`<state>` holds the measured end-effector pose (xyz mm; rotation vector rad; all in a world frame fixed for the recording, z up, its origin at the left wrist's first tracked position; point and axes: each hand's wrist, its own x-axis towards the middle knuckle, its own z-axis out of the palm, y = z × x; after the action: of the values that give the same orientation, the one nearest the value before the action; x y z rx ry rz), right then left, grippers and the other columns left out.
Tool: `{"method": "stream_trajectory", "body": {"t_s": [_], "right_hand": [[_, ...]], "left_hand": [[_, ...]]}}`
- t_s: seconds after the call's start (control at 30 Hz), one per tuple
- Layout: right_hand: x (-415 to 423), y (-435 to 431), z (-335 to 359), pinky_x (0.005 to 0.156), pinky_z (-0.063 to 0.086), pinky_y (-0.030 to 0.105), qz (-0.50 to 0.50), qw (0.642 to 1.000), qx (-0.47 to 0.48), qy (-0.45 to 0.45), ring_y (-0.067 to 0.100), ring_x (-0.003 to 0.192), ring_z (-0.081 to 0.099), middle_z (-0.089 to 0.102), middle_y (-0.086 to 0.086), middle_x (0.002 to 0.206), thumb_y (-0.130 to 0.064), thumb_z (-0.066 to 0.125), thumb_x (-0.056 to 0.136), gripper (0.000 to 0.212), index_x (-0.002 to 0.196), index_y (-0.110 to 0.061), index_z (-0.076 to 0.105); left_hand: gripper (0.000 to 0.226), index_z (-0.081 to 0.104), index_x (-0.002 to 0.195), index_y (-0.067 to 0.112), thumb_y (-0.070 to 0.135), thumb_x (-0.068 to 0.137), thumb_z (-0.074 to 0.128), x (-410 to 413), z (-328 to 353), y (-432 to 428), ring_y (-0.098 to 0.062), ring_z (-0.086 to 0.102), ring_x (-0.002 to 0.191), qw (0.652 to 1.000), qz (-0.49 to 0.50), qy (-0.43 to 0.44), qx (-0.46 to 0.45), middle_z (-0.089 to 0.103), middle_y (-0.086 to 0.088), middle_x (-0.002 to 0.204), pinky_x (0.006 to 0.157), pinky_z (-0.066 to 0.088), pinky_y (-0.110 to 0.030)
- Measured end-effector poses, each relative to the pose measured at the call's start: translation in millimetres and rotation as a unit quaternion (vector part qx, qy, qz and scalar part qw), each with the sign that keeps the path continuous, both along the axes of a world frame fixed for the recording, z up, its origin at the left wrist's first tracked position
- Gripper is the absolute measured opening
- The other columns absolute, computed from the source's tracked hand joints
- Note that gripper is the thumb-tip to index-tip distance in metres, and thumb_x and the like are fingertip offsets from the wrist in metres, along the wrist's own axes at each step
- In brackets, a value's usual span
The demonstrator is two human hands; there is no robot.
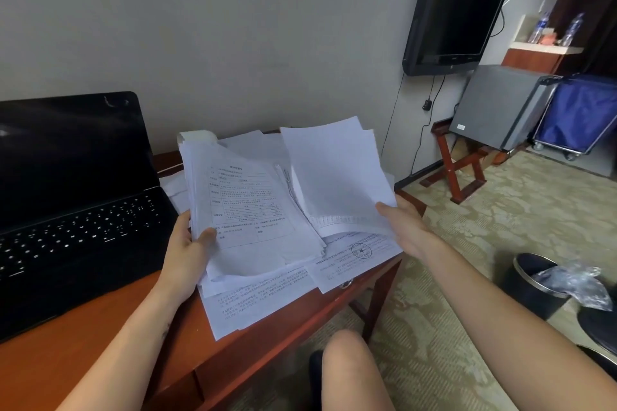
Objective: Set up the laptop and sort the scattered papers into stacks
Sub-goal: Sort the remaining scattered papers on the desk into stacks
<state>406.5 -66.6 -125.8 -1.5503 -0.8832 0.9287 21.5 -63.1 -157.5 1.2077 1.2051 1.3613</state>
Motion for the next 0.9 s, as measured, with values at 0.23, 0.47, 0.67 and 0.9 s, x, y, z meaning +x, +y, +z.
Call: {"method": "stream_trajectory", "body": {"t_s": [0.23, 0.47, 0.67, 0.9], "right_hand": [[-70, 7, 1, 0.079, 0.047, 0.026, 0.126, 0.983, 0.011, -0.132, 0.014, 0.103, 0.059, 0.063, -0.011, 0.11, -0.011, 0.047, 0.103, 0.028, 0.124, -0.028, 0.054], [-83, 29, 12, 0.107, 0.047, 0.045, 0.148, 0.987, 0.042, 0.033, 0.017, 0.121, 0.062, 0.068, -0.006, 0.129, -0.015, 0.054, 0.104, 0.031, 0.132, -0.027, 0.059], [-83, 30, 12, 0.086, 0.056, 0.037, 0.124, 0.984, 0.046, 0.118, 0.017, 0.12, 0.063, 0.067, -0.005, 0.131, -0.015, 0.053, 0.105, 0.033, 0.135, -0.029, 0.059], [-84, 17, -1, 0.096, 0.041, 0.027, 0.165, 0.983, 0.018, -0.083, 0.009, 0.12, 0.055, 0.062, -0.015, 0.124, -0.015, 0.054, 0.103, 0.037, 0.137, -0.027, 0.054]], "left_hand": [[0.037, 0.052, 0.138, 0.022, 0.015, 0.103, 0.062, -2, -3, 3, -0.022, 0.072, 0.111, 1.0, -0.013, 0.015, -0.02, 0.07, 0.001, 0.127, 0.093, 0.06, -0.047], [0.035, 0.054, 0.137, 0.025, 0.015, 0.104, 0.06, -1, -1, 4, -0.02, 0.074, 0.109, 1.0, -0.013, 0.014, -0.024, 0.071, 0.0, 0.125, 0.092, 0.062, -0.048], [0.038, 0.054, 0.139, 0.024, 0.016, 0.103, 0.062, -4, 1, 1, -0.021, 0.074, 0.11, 0.999, -0.015, 0.011, -0.029, 0.072, -0.001, 0.127, 0.094, 0.061, -0.052], [0.037, 0.054, 0.139, 0.024, 0.02, 0.103, 0.063, -4, 4, 1, -0.02, 0.074, 0.109, 0.999, -0.018, 0.001, -0.036, 0.072, 0.002, 0.126, 0.095, 0.06, -0.052]]}}
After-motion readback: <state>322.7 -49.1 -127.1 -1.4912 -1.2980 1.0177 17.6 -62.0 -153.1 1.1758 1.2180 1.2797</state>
